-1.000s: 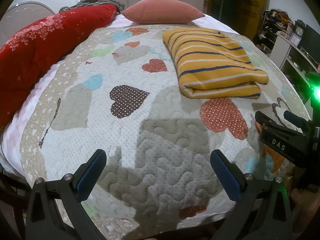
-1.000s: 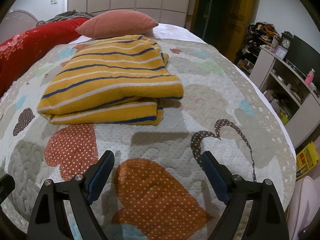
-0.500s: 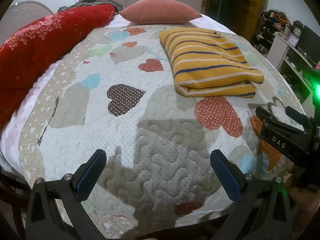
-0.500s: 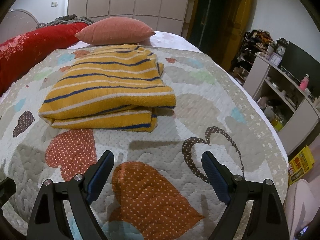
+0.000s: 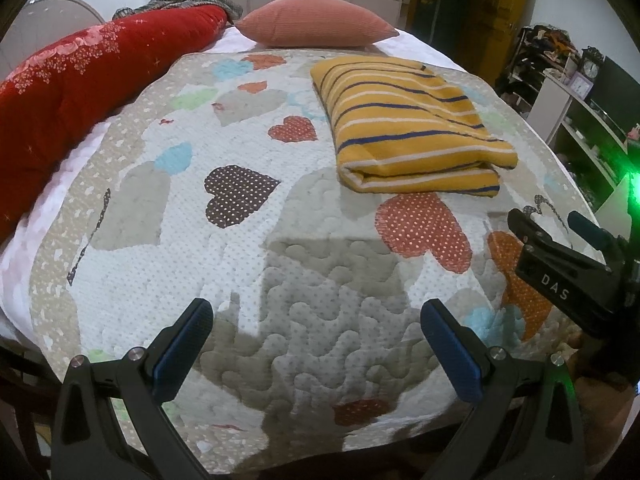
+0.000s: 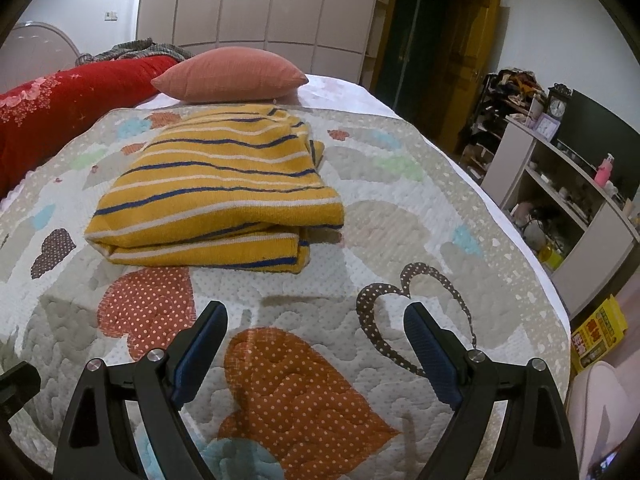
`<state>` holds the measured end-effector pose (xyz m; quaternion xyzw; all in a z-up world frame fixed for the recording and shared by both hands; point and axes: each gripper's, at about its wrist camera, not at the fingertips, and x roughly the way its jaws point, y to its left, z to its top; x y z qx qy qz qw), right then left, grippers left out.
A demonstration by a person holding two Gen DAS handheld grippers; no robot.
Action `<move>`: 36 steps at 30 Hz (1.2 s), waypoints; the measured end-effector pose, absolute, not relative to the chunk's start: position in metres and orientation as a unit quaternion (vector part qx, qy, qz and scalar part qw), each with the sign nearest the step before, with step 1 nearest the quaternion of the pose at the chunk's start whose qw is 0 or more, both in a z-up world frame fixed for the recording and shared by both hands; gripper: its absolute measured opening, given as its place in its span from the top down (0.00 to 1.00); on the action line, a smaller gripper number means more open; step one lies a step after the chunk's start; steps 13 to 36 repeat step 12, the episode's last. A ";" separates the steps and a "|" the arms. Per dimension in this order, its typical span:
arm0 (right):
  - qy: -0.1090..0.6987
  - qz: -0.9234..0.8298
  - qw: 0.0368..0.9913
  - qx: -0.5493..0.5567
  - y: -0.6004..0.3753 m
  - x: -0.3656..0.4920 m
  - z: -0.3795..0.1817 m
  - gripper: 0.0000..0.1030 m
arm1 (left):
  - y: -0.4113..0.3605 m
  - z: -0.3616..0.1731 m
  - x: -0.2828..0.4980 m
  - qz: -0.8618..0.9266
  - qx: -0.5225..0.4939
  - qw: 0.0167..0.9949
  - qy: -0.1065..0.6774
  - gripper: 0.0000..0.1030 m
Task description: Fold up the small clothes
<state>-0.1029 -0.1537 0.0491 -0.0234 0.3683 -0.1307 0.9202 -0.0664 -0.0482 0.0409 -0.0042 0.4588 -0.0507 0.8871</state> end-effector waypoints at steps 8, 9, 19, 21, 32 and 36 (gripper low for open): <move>0.370 -0.130 0.920 -0.021 -0.152 -0.103 0.050 0.09 | -0.049 0.054 -0.075 -0.008 0.041 0.909 0.414 0.00; 0.371 -0.128 0.919 -0.023 -0.149 -0.102 0.049 0.09 | -0.048 0.055 -0.075 -0.003 0.048 0.911 0.410 0.00; 0.374 -0.118 0.919 -0.031 -0.142 -0.100 0.048 0.09 | -0.048 0.055 -0.074 0.013 0.064 0.912 0.406 0.00; 0.374 -0.118 0.919 -0.031 -0.142 -0.100 0.048 0.09 | -0.048 0.055 -0.074 0.013 0.064 0.912 0.406 0.00; 0.374 -0.118 0.919 -0.031 -0.142 -0.100 0.048 0.09 | -0.048 0.055 -0.074 0.013 0.064 0.912 0.406 0.00; 0.374 -0.118 0.919 -0.031 -0.142 -0.100 0.048 0.09 | -0.048 0.055 -0.074 0.013 0.064 0.912 0.406 0.00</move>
